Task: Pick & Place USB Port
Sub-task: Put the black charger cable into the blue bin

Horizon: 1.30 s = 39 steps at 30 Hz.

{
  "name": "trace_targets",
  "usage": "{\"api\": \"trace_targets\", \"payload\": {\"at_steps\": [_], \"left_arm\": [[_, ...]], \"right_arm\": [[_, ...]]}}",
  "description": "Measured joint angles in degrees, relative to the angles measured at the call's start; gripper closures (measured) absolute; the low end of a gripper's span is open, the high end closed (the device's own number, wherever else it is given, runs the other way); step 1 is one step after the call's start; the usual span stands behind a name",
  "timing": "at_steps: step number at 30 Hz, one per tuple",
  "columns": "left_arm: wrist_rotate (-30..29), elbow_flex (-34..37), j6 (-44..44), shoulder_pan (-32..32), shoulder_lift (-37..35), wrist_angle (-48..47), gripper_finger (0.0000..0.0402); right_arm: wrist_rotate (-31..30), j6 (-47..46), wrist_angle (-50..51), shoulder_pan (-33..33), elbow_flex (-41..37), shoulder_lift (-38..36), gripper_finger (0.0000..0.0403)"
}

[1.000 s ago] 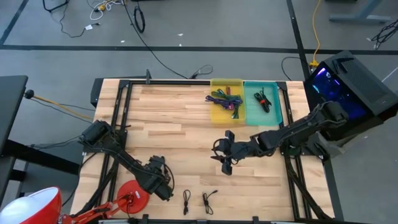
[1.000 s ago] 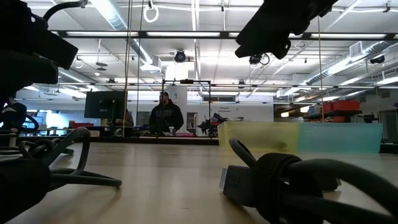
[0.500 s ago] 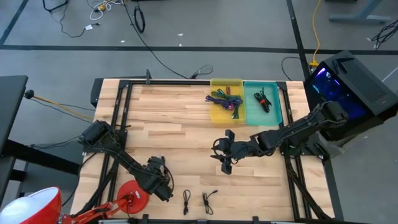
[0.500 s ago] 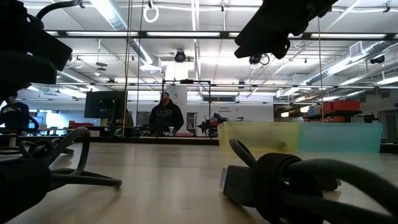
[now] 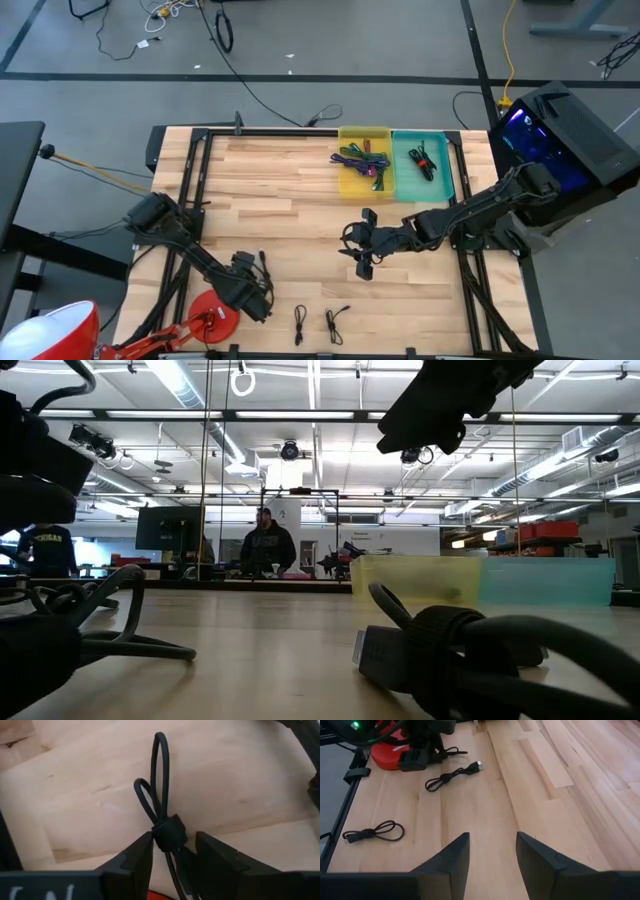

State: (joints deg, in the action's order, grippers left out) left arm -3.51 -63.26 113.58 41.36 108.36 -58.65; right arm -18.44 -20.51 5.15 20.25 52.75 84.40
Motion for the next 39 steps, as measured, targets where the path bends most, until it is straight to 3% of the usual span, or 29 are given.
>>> {"api": "trace_targets", "payload": {"at_steps": [4,10,15,18,22,25,28,33,39], "left_arm": [[-1.1,0.2,-1.6,0.0,0.0,1.2,0.0269],[-0.3,-2.1,-4.8,-1.0,0.4,-1.8,0.038],[-2.4,-6.8,-6.3,-0.9,0.7,-13.2,0.0382],[-11.4,-12.1,-6.4,0.7,-0.2,-21.5,0.0382],[-32.5,-20.3,-9.1,3.8,-0.8,-24.5,0.0383],[-50.1,-24.8,-16.5,5.7,-0.9,-21.7,0.0383],[-62.6,-27.0,-27.2,6.8,-0.9,-15.6,0.0383],[-71.3,-27.2,-44.1,5.4,-0.9,-1.7,0.0383],[-69.3,-27.0,-65.5,1.4,-0.9,14.1,0.0383]], "right_arm": [[0.0,0.0,0.0,0.0,0.0,0.0,0.0241],[-0.1,0.0,0.0,0.0,0.0,0.0,0.0241],[-0.1,-0.5,0.2,0.0,0.0,0.0,0.0241],[-0.1,-1.7,-1.3,0.0,-0.8,0.5,0.0241],[0.1,-1.2,-9.9,0.0,-3.5,0.7,0.0241],[4.1,1.7,-19.8,0.0,-5.5,0.7,0.0241],[9.7,4.8,-29.4,0.0,-6.4,0.6,0.0241],[11.7,7.2,-38.3,1.2,-6.8,0.6,0.0241],[12.0,9.6,-39.2,2.5,-6.8,0.6,0.0241]]}}
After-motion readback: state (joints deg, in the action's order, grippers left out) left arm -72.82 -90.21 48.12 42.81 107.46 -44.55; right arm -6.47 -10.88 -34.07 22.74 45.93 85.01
